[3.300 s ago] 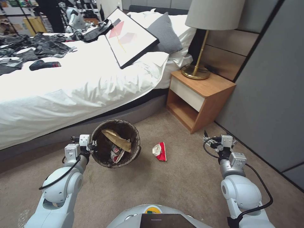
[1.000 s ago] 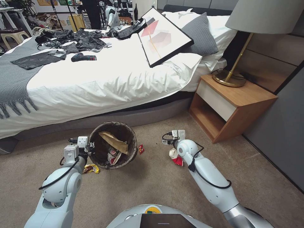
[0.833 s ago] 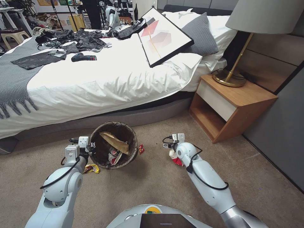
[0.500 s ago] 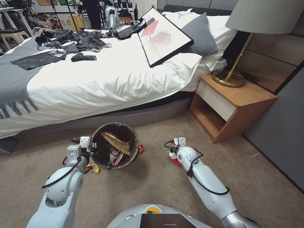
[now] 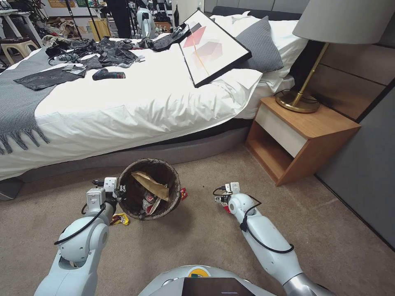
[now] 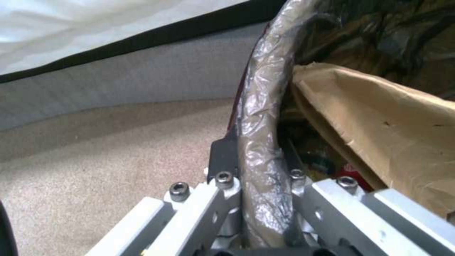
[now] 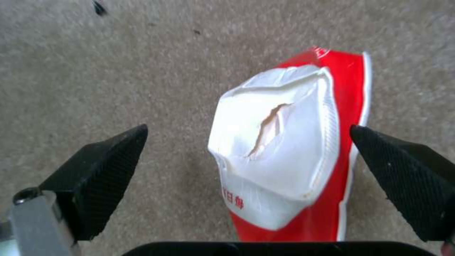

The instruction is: Pick up the trash bin, then pick up the garbage from the floor and place it into the trash bin.

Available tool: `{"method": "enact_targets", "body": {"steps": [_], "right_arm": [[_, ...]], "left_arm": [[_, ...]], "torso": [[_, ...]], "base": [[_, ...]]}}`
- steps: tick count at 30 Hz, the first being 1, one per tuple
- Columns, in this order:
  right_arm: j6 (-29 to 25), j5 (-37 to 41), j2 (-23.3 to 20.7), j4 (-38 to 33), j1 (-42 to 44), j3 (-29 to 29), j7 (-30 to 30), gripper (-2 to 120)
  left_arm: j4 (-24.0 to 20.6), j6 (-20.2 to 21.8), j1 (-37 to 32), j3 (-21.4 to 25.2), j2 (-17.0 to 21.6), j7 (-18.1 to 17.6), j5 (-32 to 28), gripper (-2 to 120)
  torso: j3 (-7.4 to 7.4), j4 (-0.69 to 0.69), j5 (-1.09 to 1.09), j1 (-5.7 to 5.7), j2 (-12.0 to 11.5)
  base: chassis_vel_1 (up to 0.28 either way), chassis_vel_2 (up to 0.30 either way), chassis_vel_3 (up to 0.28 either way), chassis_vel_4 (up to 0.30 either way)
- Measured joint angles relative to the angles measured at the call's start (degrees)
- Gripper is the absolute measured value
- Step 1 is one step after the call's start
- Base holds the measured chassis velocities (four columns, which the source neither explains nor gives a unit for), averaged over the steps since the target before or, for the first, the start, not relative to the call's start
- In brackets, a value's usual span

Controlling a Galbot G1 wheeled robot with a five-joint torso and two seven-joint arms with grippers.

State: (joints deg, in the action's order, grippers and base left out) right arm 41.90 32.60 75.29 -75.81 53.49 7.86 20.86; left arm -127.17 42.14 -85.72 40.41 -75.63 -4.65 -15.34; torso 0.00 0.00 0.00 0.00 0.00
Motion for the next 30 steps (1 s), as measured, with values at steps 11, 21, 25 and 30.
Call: {"method": "enact_targets", "body": {"steps": [11, 21, 25, 30], "right_arm": [[-4.31, -4.72, 1.92, 11.99, -3.98, 0.0, -6.17, 100], [-5.72, -5.48, 1.11, 13.1, -3.38, 1.49, -7.12, 100], [-4.98, -4.96, 0.29, 10.65, -2.5, 1.34, -6.92, 100], [-5.89, -5.26, 1.18, 13.19, -3.49, 1.69, -6.43, 91]], "left_arm": [[0.14, 0.0, 0.01, 0.35, 0.18, 0.05, -0.08, 3], [0.24, 0.0, 0.01, 0.92, 0.22, 0.1, -0.26, 3], [0.42, 0.0, 0.16, 0.82, 0.16, 0.1, -0.23, 3], [0.42, 0.0, 0.39, 0.1, -0.42, 0.09, 0.03, 3]], "torso": [[0.0, 0.0, 0.0, 0.0, 0.0], [0.0, 0.02, 0.02, 0.0, 0.0], [0.0, -0.02, 0.01, 0.0, 0.0], [0.0, 0.0, -0.01, 0.0, 0.0]], "base": [[0.0, 0.0, 0.0, 0.0], [0.0, 0.0, 0.0, 0.0], [0.0, 0.0, 0.0, 0.0], [0.0, 0.0, 0.0, 0.0]]}}
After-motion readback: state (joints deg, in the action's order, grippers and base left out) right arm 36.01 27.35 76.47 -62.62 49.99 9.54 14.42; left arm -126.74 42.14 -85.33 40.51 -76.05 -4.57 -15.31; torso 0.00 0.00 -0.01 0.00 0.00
